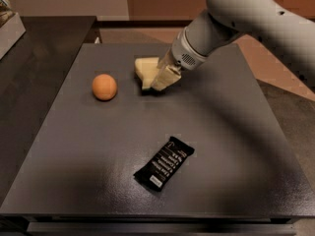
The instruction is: Move sponge near orange
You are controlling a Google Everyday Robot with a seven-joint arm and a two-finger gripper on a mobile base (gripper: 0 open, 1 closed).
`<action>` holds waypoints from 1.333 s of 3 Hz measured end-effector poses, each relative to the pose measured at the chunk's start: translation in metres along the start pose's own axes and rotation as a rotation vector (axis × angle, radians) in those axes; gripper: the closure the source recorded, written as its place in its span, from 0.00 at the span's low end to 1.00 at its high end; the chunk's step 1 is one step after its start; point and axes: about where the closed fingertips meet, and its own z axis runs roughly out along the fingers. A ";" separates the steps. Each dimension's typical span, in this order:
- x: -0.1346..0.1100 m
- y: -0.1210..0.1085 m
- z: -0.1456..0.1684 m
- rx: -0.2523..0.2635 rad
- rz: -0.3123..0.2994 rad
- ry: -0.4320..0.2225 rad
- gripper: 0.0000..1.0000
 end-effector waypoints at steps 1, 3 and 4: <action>-0.009 0.005 0.013 -0.026 -0.019 -0.001 1.00; -0.020 0.014 0.037 -0.083 -0.044 -0.002 0.59; -0.020 0.016 0.044 -0.100 -0.046 0.005 0.36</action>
Offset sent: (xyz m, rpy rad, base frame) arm -0.0004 0.0425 -0.0161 0.0021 0.0366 0.0925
